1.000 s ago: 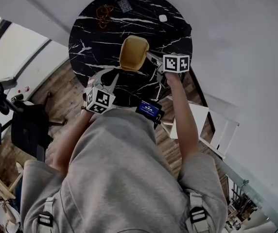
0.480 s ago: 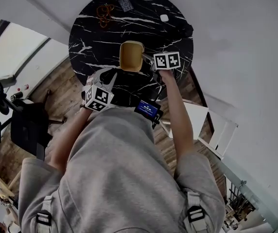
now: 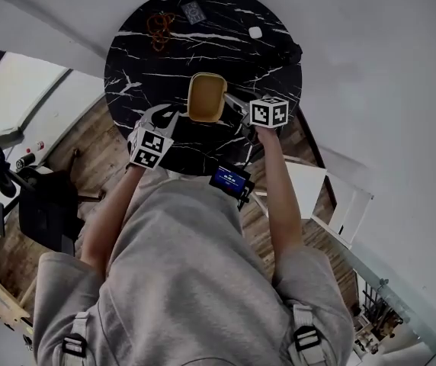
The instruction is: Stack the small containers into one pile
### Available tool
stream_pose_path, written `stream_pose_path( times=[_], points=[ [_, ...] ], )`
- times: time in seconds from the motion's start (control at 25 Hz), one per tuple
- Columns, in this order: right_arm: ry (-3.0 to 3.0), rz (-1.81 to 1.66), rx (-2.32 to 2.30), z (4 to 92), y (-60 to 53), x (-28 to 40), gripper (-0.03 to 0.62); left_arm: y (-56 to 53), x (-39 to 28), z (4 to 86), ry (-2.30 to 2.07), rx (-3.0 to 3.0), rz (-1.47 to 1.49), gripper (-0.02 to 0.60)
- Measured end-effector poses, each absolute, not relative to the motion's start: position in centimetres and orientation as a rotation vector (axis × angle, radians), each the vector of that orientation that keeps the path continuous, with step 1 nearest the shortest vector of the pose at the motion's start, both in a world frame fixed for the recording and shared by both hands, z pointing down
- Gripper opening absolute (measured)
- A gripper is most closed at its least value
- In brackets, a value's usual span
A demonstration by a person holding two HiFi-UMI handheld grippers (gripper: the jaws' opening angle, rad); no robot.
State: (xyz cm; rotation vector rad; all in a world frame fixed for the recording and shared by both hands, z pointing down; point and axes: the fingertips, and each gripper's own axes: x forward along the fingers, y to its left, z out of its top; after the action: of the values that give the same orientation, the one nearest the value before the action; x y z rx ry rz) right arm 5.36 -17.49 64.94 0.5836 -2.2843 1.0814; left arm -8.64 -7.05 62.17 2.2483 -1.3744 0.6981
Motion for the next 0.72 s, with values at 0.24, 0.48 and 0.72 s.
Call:
stream_pose_path(
  times=[0.24, 0.48, 0.72],
  points=[
    [-2.44, 0.962, 0.659, 63.3, -20.0, 4.5, 0.172, -12.9, -8.4, 62.7, -1.379, 2.244, 0.538, 0.066],
    [-2.477, 0.709, 0.713, 63.2, -21.7, 2.8, 0.081, -17.5, -6.7, 62.7, -1.347, 2.323, 0.543, 0.066],
    [-2.406, 0.696, 0.689, 66.2, -21.6, 2.4, 0.047, -18.6, -5.0, 65.9, -1.262, 2.371, 0.683, 0.066]
  ],
)
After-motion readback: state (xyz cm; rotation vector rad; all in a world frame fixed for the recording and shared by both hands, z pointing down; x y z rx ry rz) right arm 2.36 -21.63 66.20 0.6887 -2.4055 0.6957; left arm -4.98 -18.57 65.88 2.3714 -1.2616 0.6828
